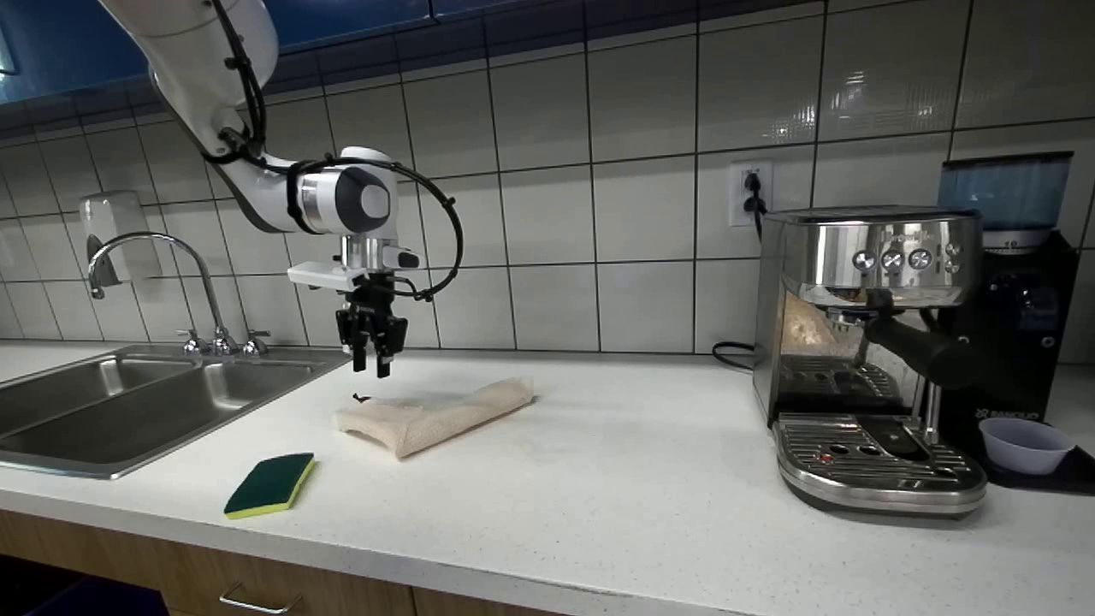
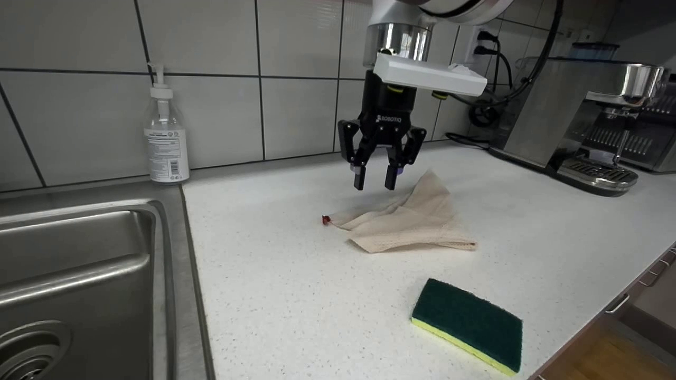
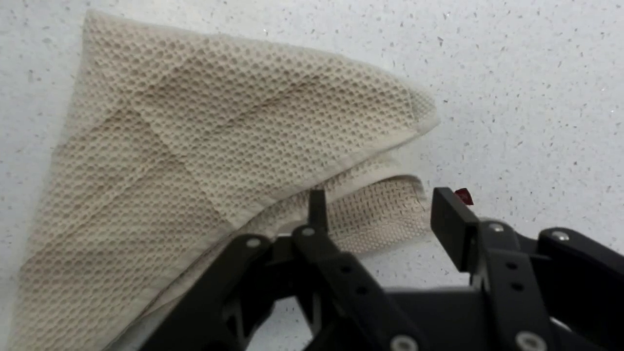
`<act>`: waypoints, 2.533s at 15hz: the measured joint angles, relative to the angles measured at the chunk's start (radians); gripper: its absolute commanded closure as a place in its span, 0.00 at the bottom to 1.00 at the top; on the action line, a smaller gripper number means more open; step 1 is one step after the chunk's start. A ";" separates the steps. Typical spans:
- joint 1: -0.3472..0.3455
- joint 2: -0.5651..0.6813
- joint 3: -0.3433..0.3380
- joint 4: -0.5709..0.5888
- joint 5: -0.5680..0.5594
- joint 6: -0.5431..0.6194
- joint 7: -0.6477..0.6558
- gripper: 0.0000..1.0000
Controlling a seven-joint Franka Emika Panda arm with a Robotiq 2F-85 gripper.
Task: Fold the towel twice
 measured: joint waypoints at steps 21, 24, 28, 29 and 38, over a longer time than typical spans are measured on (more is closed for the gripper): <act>-0.028 -0.176 -0.018 -0.179 0.011 -0.007 -0.010 0.00; -0.029 -0.239 -0.025 -0.251 0.006 -0.007 -0.025 0.00; -0.033 -0.317 -0.039 -0.344 -0.002 -0.006 -0.044 0.00; -0.035 -0.335 -0.042 -0.365 -0.006 -0.005 -0.048 0.00; -0.063 -0.498 -0.057 -0.538 -0.082 0.000 -0.058 0.00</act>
